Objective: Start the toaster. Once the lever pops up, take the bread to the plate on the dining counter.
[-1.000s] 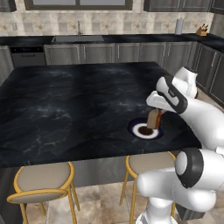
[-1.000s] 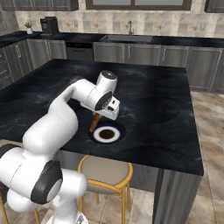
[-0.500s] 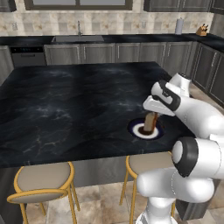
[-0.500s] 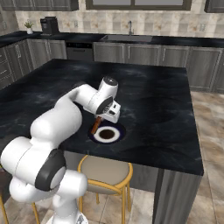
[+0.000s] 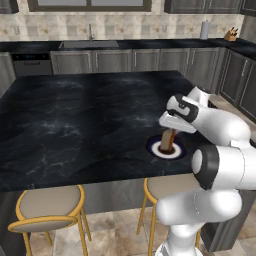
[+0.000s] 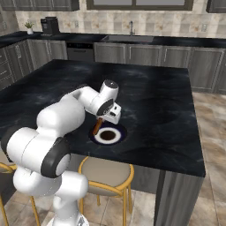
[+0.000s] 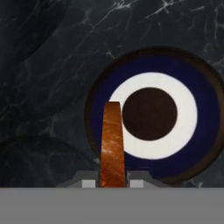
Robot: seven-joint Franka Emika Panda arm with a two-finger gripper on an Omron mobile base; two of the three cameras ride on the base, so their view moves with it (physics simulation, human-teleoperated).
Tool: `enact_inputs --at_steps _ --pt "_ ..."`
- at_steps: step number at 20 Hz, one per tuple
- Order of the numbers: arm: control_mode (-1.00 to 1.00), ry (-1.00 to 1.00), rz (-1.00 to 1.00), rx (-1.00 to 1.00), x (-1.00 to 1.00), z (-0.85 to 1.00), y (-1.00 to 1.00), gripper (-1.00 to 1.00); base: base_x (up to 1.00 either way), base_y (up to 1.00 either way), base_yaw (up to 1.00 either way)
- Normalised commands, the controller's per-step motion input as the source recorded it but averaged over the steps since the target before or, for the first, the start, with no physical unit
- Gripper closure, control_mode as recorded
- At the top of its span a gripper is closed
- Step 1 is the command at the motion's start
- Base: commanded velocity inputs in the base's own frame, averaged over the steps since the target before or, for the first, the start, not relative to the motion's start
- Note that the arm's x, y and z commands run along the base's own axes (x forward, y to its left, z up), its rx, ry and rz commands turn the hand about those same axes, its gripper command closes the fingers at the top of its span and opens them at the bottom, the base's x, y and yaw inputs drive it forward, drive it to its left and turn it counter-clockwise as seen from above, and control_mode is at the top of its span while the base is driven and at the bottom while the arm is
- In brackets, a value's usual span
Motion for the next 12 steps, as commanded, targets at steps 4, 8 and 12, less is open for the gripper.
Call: enact_inputs --at_steps 4,8,12 --pt "-1.00 0.00 0.00 0.00 0.20 -0.27 0.03 1.00 0.00 0.00 0.00" --pt "-1.00 0.00 0.00 0.00 0.14 -0.22 0.01 1.00 0.00 0.00 0.00" --pt "-1.00 -0.01 0.00 0.00 0.04 0.00 0.01 1.00 0.00 0.00 0.00"
